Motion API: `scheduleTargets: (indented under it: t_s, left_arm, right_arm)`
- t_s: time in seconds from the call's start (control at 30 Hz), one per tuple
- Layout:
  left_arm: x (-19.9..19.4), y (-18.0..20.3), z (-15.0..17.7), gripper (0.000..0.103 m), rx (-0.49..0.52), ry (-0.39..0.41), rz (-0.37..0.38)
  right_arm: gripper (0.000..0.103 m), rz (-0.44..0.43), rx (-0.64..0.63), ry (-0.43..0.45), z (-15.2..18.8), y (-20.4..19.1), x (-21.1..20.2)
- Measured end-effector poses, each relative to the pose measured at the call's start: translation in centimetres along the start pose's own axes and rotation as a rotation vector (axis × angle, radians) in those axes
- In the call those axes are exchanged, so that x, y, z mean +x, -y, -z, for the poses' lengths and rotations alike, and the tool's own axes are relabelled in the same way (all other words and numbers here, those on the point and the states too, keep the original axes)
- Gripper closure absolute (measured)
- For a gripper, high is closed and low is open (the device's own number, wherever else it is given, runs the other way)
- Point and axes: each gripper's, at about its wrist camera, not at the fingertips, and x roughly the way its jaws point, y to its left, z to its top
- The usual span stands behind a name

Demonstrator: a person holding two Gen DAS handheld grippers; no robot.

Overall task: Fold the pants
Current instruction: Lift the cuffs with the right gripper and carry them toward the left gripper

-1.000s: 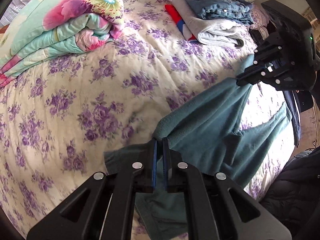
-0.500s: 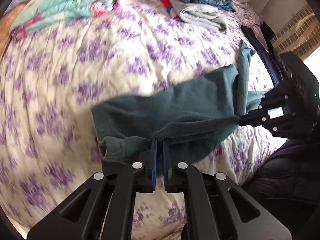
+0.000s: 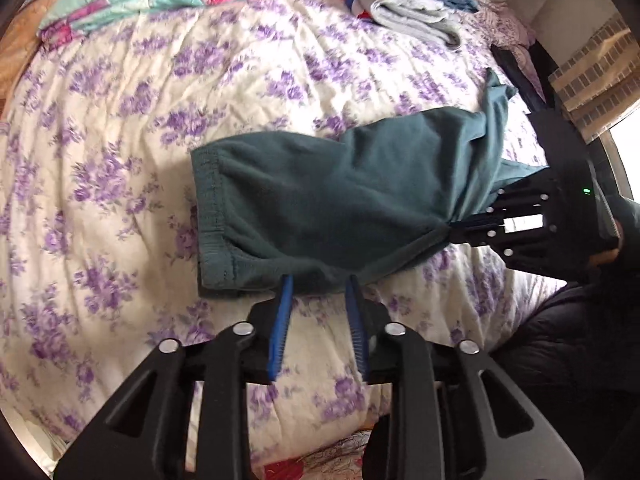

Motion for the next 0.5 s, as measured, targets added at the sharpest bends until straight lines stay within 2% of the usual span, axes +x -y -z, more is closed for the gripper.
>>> scheduleTargets:
  t_s: [0.07,0.13,0.2,0.27,0.3,0.4,0.47,0.5]
  left_arm:
    - [-1.8,0.3,-0.3,0.076,-0.021,0.049,0.030]
    - [-3.1,0.7,-1.2,0.074,-0.050,0.126,0.072]
    - [-2.9,1.1,-2.3,0.068,-0.089,0.173,0.086]
    - [-1.1,0.8,-3.0,0.067,-0.167,0.181,0.119]
    - [0.1,0.5,-3.2,0.068,-0.204,0.172,0.138]
    - [3.3,-0.4,-3.0,0.069,-0.291,0.127,0.151]
    - [4.8,-1.0,-2.2,0.069,-0.328,0.087,0.149]
    - [5.4,-1.3,-1.8,0.069,-0.348,0.069,0.141]
  right_arm:
    - [0.089,-0.017,-0.001,-0.018,0.2,0.0,0.1]
    - [0.071,-0.052,0.004,-0.030,0.2,0.1,-0.3]
    - [0.068,-0.071,0.008,-0.018,0.2,0.1,-1.2]
    - [0.078,-0.100,0.014,0.017,-0.2,0.2,-2.3]
    - [0.096,-0.112,0.025,0.043,-0.5,0.3,-2.7]
    - [0.097,-0.089,0.067,0.081,-1.5,0.7,-2.2]
    - [0.097,-0.072,0.061,0.039,-1.5,0.4,-0.1]
    - [0.097,-0.070,0.062,-0.013,-1.3,0.3,1.3]
